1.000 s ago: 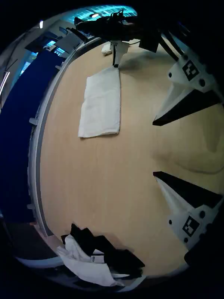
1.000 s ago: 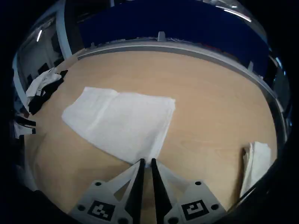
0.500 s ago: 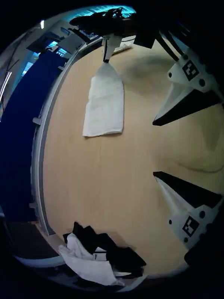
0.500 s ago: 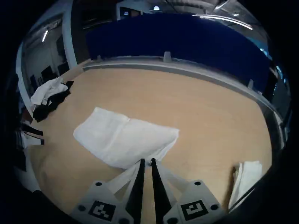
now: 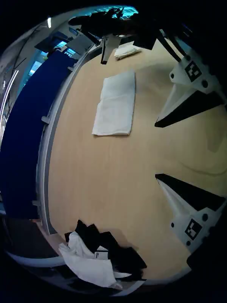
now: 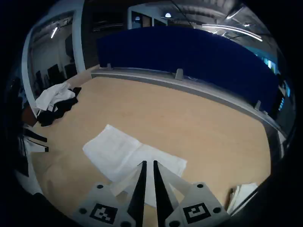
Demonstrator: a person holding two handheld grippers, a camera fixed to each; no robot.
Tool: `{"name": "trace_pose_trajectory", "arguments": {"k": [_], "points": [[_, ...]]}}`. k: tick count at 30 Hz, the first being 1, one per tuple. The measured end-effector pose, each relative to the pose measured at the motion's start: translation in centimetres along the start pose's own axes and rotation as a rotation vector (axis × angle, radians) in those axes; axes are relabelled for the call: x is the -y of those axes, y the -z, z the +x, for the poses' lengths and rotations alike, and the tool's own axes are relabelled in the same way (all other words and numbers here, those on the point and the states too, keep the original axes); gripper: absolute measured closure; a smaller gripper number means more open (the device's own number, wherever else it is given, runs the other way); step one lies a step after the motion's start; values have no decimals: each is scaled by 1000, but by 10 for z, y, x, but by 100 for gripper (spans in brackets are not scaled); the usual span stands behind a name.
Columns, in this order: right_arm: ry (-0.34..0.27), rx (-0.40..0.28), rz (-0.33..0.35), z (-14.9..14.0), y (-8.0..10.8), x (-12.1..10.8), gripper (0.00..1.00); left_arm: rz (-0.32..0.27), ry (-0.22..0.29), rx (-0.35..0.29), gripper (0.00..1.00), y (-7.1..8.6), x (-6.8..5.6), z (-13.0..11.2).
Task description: Fold towel
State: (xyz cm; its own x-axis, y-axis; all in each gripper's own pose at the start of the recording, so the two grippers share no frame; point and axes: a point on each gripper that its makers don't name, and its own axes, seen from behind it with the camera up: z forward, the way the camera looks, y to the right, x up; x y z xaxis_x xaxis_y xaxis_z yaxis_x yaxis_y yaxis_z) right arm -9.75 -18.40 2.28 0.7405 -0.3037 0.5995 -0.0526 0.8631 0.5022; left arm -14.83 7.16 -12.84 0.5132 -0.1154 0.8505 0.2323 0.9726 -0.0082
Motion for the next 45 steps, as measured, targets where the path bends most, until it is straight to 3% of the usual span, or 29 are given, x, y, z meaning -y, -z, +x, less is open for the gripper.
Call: {"name": "trace_pose_trajectory", "arguments": {"k": [8,12,13,22,35,40,42,45], "points": [[-4,14,-25,-10,1,-6,86,-5,0,-3,10,2,1,-1],[15,38,-44,-20,0,-11,45,-7,-1,-5,10,3,0,0],[17,42,-44,-23,-1,-11,40,-7,-1,-6,10,3,0,0],[9,61,-47,-41,-2,-14,40,-7,2,-8,10,4,-2,0],[-11,179,-45,-120,-9,-17,41,2,-2,-2,9,5,-3,-4],[-15,205,-40,-137,-8,-18,40,1,-4,-2,10,4,-6,-2],[-14,212,-37,-141,-8,-17,46,-1,-5,-2,10,3,-7,-2],[-10,218,-36,-143,-7,-18,70,-4,-8,-4,9,2,-9,-1]]}}
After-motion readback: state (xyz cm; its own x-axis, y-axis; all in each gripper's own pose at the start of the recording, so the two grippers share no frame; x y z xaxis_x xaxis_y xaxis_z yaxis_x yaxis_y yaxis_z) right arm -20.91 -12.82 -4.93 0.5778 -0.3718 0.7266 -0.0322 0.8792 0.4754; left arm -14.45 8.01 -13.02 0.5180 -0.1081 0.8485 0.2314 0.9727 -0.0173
